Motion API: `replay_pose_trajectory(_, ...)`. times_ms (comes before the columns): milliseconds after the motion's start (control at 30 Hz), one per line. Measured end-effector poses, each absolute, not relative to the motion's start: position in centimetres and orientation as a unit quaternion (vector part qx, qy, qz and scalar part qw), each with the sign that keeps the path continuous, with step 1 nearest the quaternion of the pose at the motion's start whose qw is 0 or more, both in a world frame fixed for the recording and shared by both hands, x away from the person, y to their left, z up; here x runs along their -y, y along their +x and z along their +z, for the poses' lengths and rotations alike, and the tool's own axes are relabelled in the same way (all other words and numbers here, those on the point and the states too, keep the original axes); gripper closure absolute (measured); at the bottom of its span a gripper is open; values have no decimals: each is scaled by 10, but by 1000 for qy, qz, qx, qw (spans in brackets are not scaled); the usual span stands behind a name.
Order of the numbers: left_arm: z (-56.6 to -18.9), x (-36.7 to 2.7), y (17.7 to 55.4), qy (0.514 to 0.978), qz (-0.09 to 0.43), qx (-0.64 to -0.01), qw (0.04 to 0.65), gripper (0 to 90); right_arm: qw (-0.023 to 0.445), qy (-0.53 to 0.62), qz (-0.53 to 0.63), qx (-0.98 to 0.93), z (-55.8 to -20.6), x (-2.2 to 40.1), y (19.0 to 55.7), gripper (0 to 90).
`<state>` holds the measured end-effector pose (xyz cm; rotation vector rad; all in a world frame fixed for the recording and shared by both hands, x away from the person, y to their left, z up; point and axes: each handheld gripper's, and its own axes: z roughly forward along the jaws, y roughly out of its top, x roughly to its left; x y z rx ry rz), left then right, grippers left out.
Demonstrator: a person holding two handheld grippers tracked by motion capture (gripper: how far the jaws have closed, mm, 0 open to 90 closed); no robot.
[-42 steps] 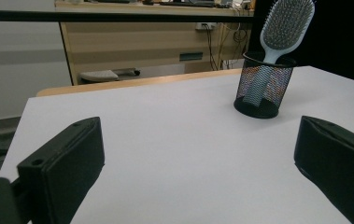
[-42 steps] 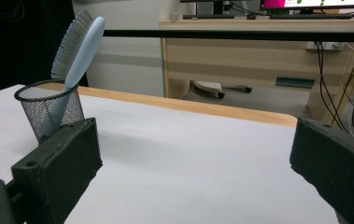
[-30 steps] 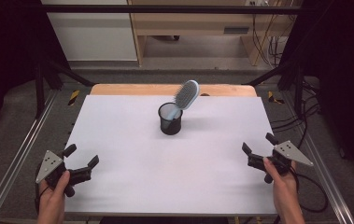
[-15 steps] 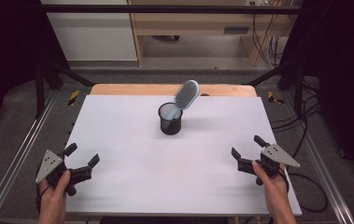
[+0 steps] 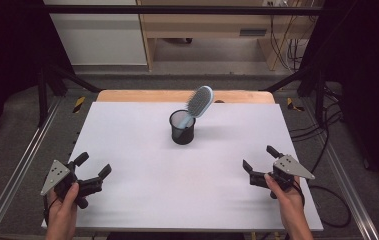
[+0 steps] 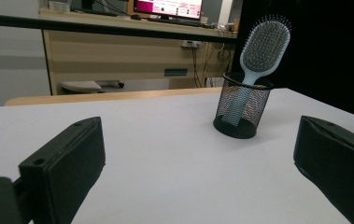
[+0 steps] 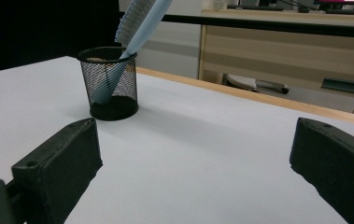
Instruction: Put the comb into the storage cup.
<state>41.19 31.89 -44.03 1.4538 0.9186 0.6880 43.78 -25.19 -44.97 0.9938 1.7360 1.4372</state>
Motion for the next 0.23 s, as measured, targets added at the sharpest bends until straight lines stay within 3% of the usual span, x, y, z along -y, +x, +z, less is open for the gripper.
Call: replay_pose_trajectory(233, -441, -313, 415, 641, 296, -387, 594, 21, 325, 379, 528, -687, -455, 246, 443, 27)
